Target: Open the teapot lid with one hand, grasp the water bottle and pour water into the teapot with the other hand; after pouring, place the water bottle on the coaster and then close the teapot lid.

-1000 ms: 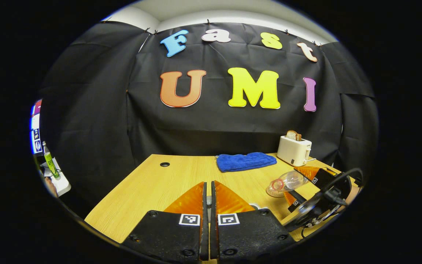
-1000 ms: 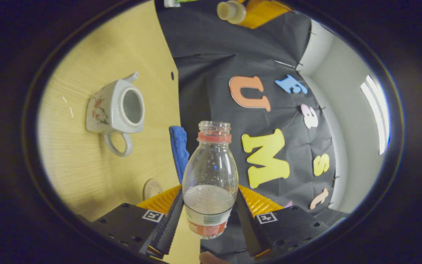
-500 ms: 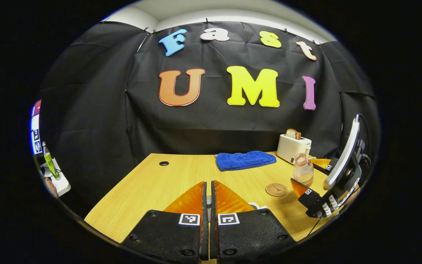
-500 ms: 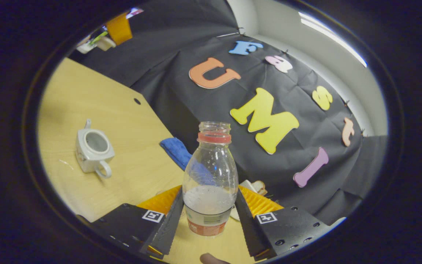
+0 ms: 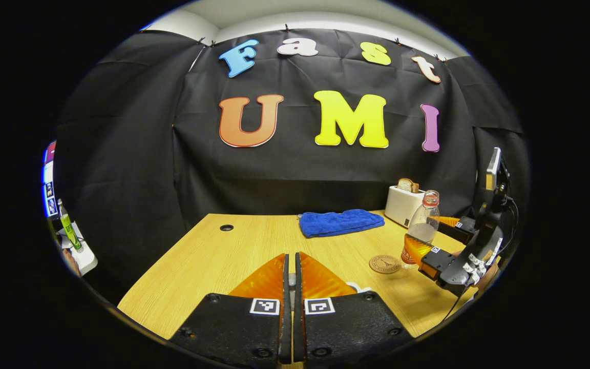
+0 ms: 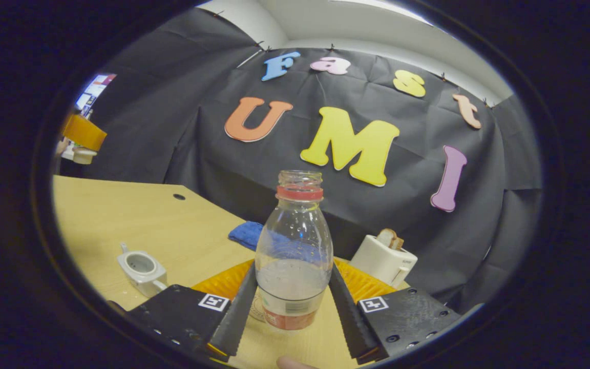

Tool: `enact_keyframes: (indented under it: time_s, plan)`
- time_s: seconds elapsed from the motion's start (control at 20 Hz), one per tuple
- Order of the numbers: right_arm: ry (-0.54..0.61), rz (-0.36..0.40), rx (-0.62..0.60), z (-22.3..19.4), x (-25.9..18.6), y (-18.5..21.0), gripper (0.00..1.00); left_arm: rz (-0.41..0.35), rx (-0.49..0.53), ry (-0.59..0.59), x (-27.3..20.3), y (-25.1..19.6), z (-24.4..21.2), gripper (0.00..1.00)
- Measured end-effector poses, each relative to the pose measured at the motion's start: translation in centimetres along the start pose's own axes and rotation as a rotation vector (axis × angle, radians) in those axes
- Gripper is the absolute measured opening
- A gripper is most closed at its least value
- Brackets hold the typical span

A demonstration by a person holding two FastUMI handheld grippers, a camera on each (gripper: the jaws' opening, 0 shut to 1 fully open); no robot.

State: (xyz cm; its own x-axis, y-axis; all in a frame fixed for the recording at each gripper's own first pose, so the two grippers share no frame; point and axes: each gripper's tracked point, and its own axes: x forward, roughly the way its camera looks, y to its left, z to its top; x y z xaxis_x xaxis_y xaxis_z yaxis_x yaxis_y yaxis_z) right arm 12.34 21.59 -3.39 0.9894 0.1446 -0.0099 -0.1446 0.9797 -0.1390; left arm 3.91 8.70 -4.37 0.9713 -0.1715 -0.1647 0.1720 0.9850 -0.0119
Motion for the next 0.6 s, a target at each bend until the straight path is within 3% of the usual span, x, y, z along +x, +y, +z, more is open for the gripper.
enact_keyframes:
  time_s: [0.2,0.6]
  plan:
    - [0.038,0.039,0.145,-1.1,1.9,0.6,0.77,0.002,-0.001,0.001,0.0,0.2,-0.1,0.04]
    - [0.056,-0.009,0.260,-1.7,5.8,-0.2,0.79,0.008,0.016,0.012,0.4,0.1,-0.4,0.04]
